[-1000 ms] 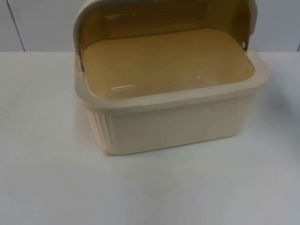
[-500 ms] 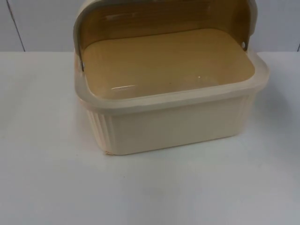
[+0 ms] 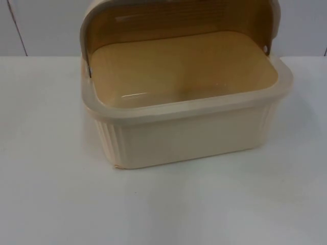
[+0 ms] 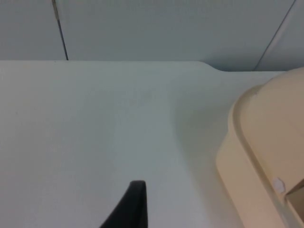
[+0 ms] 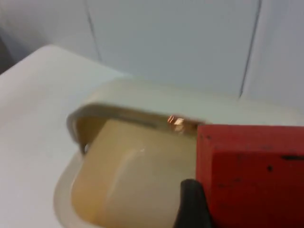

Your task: Open the box lid with the left hand, place the block into the box with the right hand, then close the box lid with the left hand.

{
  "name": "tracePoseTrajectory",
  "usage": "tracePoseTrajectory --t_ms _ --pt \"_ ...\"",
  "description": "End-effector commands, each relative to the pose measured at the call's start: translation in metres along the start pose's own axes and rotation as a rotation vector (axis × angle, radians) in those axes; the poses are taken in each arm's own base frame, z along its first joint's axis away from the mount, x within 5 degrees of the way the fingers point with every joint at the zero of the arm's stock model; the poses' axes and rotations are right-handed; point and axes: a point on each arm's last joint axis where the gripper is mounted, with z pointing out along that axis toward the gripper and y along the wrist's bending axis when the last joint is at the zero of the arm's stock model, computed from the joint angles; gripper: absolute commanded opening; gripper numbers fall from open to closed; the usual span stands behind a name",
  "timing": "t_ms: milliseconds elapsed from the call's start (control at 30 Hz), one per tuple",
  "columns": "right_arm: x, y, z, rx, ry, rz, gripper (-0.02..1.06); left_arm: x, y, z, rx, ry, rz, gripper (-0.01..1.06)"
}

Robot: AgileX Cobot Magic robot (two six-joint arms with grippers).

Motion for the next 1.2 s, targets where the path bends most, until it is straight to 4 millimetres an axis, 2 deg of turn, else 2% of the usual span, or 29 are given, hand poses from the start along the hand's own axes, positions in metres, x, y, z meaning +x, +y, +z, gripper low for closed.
tracePoseTrajectory --t_ms 0,133,167,267,333,500,533,667,1167 --pt "0.014 0.002 0.008 -0.014 -0.010 0.002 0.00 0.000 0.001 0.001 -0.005 -0.011 -0.009 1.05" --pt "0.049 0.002 0.028 -0.018 0.065 -0.008 0.00 0.000 0.001 0.001 -0.005 -0.011 -0.009 1.05" --pt "0.049 0.002 0.028 -0.018 0.065 -0.008 0.00 0.000 0.001 0.001 -0.005 -0.011 -0.009 1.05" --pt "0.068 0.002 0.055 -0.006 0.157 -0.048 0.00 0.000 0.001 0.001 -0.005 -0.013 -0.010 1.05" --pt "0.072 0.003 0.063 -0.007 0.163 -0.061 0.00 0.000 0.001 0.001 -0.005 -0.013 -0.010 1.05" --pt "0.089 0.004 0.102 -0.027 0.150 -0.039 0.00 0.000 0.001 0.001 -0.005 -0.013 -0.010 1.05" --pt "0.089 0.004 0.102 -0.027 0.150 -0.039 0.00 0.000 0.001 0.001 -0.005 -0.013 -0.010 1.05" --pt "0.100 -0.004 0.128 -0.016 0.145 0.017 0.00 0.000 0.001 0.001 -0.006 -0.010 -0.007 1.05" --pt "0.107 -0.003 0.181 -0.018 0.179 -0.007 0.00 0.000 0.001 0.001 -0.006 -0.010 -0.007 1.05"
